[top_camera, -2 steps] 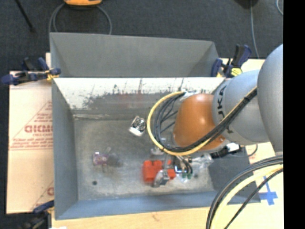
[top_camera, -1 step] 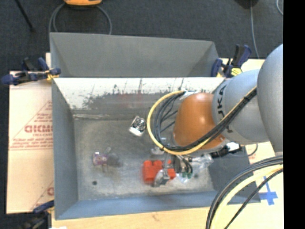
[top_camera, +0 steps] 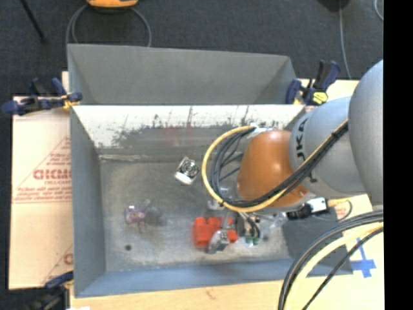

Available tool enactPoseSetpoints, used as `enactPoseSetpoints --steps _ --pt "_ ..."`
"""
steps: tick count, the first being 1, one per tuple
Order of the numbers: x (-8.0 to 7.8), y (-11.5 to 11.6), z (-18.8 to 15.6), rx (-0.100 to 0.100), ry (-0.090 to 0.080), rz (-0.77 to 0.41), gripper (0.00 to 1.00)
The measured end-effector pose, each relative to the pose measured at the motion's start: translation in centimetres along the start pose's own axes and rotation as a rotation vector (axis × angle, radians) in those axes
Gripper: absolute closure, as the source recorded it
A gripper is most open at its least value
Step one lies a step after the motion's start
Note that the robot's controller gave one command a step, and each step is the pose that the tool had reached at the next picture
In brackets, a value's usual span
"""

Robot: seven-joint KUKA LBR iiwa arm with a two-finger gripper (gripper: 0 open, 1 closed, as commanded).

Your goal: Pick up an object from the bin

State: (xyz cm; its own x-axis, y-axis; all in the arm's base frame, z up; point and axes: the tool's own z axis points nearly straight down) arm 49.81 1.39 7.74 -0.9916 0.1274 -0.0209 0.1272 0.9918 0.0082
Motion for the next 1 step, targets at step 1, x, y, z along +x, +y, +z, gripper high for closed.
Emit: enactPoseSetpoints --steps 1 --pt "0.14 -0.02 -0.14 0.001 0.009 0.002 1.0"
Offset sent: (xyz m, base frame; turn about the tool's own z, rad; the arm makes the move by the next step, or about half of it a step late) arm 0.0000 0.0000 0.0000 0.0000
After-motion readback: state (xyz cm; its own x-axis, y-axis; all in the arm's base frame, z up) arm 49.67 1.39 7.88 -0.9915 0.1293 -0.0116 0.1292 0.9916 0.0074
